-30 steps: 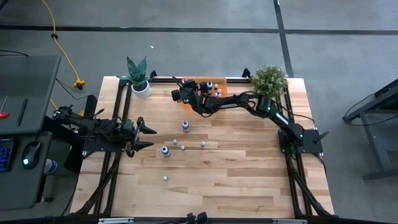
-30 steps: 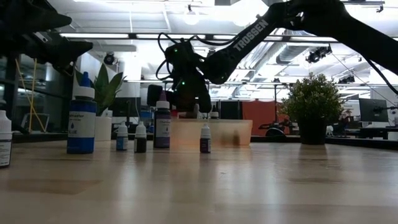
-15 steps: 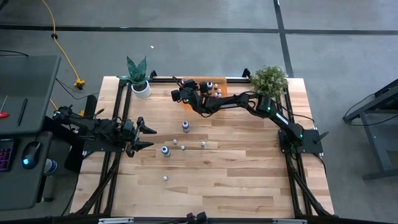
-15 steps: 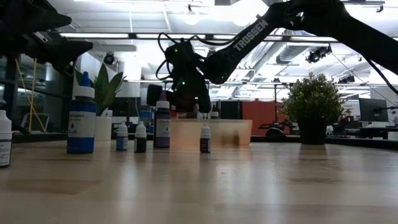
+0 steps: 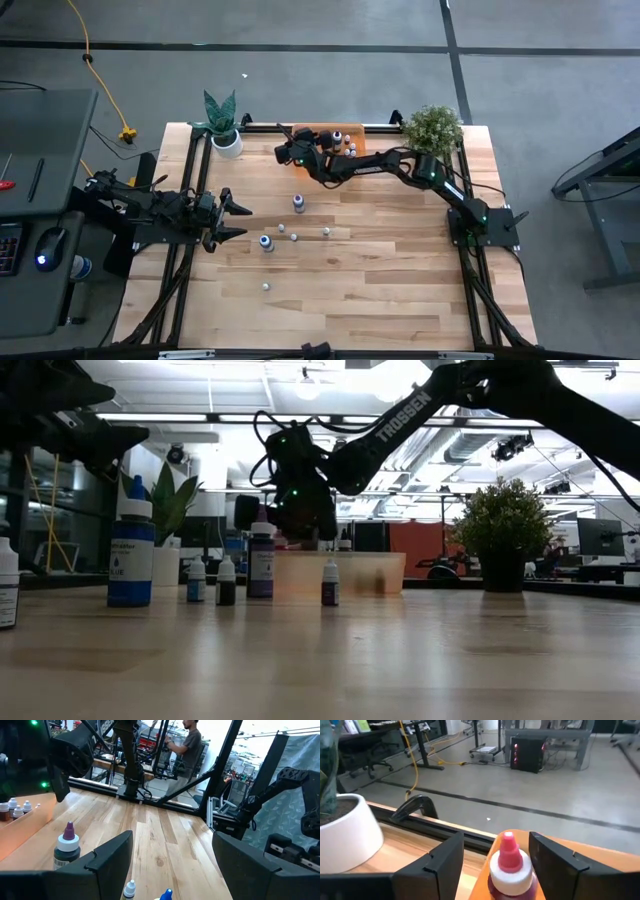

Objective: Pick & Place food coloring
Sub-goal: Put the big pink food coloring bottle into the orange bin, then put the small black food coloring bottle into the orange bin

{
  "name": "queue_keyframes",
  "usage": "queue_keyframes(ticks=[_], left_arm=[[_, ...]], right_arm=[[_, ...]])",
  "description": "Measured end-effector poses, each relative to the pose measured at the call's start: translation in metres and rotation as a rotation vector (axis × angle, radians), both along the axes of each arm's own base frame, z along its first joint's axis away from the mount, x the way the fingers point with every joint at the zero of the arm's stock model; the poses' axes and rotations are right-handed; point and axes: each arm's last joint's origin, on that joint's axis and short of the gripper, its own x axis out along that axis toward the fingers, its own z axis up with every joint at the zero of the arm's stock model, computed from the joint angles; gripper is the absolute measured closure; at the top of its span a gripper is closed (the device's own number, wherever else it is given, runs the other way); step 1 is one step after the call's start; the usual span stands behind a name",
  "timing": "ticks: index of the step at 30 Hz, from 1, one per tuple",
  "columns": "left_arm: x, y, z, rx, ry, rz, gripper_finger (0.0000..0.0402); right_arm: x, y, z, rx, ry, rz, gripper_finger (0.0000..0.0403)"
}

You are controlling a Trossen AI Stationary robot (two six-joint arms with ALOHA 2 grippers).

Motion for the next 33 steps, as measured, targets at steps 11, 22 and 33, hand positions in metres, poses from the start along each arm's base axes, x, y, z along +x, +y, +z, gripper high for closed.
queue_keyframes(ticks=[11,22,33], left_arm=[[0.000,0.000,0.000,0.000,0.000,0.000,0.0130],[0.000,0.000,0.000,0.000,0.000,0.000,0.0130],[0.000,0.000,0.000,0.000,0.000,0.000,0.0130]], right_arm=[[-0.007,0.001,0.029,-0.089,0.099,-0.073,0.0191],[-0.027,0.026,0.116,-0.196,0.260,0.009,0.0190],[-0.072,0.068,0.235,-0.161,0.501,0.321,0.0194]])
